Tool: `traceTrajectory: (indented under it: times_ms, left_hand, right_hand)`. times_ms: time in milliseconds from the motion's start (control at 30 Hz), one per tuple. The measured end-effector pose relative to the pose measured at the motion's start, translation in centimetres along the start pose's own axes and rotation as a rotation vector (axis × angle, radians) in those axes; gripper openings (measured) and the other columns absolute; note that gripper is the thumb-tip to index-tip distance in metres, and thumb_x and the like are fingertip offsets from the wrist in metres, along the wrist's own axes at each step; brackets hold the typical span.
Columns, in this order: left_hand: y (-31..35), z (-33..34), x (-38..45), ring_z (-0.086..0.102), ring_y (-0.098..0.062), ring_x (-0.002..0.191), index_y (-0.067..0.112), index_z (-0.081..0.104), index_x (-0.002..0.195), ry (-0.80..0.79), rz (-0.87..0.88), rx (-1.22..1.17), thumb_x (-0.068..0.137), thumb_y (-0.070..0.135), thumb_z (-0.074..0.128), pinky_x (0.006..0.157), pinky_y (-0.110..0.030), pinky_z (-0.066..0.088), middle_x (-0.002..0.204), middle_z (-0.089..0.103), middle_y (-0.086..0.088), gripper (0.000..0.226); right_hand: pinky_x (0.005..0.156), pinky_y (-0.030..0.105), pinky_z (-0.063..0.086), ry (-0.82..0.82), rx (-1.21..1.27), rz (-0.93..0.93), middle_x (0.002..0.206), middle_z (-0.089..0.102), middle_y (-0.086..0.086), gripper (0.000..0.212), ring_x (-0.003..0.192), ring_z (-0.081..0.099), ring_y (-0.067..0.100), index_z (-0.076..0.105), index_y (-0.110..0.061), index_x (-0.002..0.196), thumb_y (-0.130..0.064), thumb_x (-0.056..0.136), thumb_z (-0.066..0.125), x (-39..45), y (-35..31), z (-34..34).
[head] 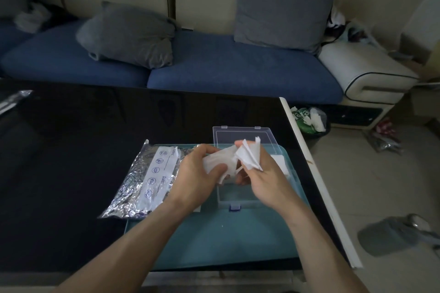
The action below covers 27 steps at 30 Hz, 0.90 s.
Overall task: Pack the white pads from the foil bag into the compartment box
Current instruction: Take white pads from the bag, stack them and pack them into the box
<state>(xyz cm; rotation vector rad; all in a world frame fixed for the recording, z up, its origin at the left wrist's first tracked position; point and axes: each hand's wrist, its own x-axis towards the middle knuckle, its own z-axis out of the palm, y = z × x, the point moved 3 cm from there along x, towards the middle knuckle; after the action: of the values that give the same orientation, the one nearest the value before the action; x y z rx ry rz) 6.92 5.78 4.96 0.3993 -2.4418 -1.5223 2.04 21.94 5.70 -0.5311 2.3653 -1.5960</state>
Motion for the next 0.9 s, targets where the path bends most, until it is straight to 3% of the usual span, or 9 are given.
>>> traceTrajectory:
  times_ms: [67,133,233,333,400,500,633,800,900]
  left_hand:
    - [-0.1,0.1,0.0,0.067,-0.011,0.083,0.024,0.061,0.107,-0.012,-0.005,-0.007,0.086,0.018,0.075,0.073,-0.033,0.059,0.096,0.066,0.008,0.026]
    - [-0.2,0.0,0.1,0.066,-0.007,0.082,0.024,0.06,0.106,-0.013,-0.004,-0.005,0.086,0.018,0.075,0.07,-0.026,0.057,0.095,0.065,0.01,0.026]
    - [-0.4,-0.1,0.3,0.065,-0.005,0.078,0.021,0.061,0.108,-0.038,-0.043,-0.008,0.086,0.016,0.074,0.061,-0.015,0.052,0.093,0.064,0.009,0.026]
    - [-0.4,0.0,0.3,0.064,-0.004,0.063,0.014,0.063,0.11,-0.072,-0.085,-0.035,0.087,0.011,0.072,0.051,-0.012,0.047,0.09,0.064,0.006,0.025]
    - [-0.3,0.1,0.2,0.065,-0.005,0.052,0.01,0.061,0.11,-0.093,-0.112,-0.086,0.089,0.007,0.07,0.047,-0.013,0.047,0.09,0.066,-0.001,0.024]
    - [-0.4,0.1,0.3,0.066,-0.009,0.05,0.008,0.06,0.11,-0.115,-0.133,-0.118,0.09,0.006,0.068,0.05,-0.018,0.05,0.088,0.072,-0.008,0.022]
    - [-0.9,0.0,0.5,0.066,-0.011,0.051,0.013,0.059,0.109,-0.143,-0.161,-0.105,0.091,0.008,0.067,0.053,-0.02,0.05,0.079,0.073,-0.006,0.019]
    - [-1.2,0.2,0.5,0.067,-0.015,0.054,0.014,0.058,0.108,-0.172,-0.166,-0.123,0.092,0.009,0.066,0.059,-0.028,0.056,0.08,0.075,-0.006,0.019]
    - [-1.1,0.2,0.5,0.069,-0.019,0.058,0.013,0.057,0.109,-0.225,-0.178,-0.163,0.093,0.007,0.065,0.059,-0.029,0.056,0.079,0.076,-0.008,0.019]
  right_hand:
    - [0.068,0.024,0.05,-0.036,-0.12,-0.063,0.084,0.063,-0.021,0.039,0.074,0.059,0.001,0.056,-0.032,0.131,-0.007,0.101,0.05,-0.1,0.2,-0.1]
    - [0.075,0.02,0.045,-0.036,-0.17,-0.093,0.099,0.062,-0.02,0.044,0.084,0.057,0.0,0.055,-0.031,0.13,-0.004,0.096,0.051,-0.1,0.0,-0.3]
    - [0.087,0.027,0.047,0.004,-0.219,-0.116,0.12,0.058,0.001,0.04,0.104,0.056,0.013,0.054,-0.03,0.126,-0.015,0.089,0.048,0.0,-0.2,-0.4]
    - [0.089,0.043,0.053,0.019,-0.182,-0.085,0.113,0.059,0.0,0.023,0.101,0.058,0.017,0.056,-0.028,0.115,-0.017,0.095,0.049,0.2,-0.1,-0.4]
    - [0.09,0.045,0.053,-0.001,-0.19,-0.076,0.11,0.062,0.0,0.017,0.101,0.06,0.016,0.059,-0.023,0.114,-0.015,0.101,0.051,0.4,0.0,-0.5]
    - [0.086,0.036,0.055,-0.007,-0.153,-0.069,0.105,0.066,-0.007,0.017,0.099,0.063,0.009,0.063,-0.024,0.114,-0.019,0.104,0.051,0.5,0.0,-0.5]
    - [0.081,0.008,0.044,-0.012,-0.093,-0.085,0.109,0.067,-0.011,0.017,0.102,0.059,-0.003,0.067,-0.029,0.104,-0.023,0.104,0.051,0.5,-0.6,-0.6]
    - [0.076,0.005,0.043,-0.069,-0.09,-0.066,0.105,0.068,-0.008,0.018,0.099,0.061,-0.002,0.069,-0.027,0.099,-0.028,0.104,0.051,0.4,-1.0,-0.4]
    - [0.089,0.013,0.042,-0.112,-0.095,-0.074,0.116,0.064,-0.008,0.018,0.109,0.057,-0.002,0.067,-0.039,0.098,-0.03,0.104,0.053,0.3,-1.0,-0.3]
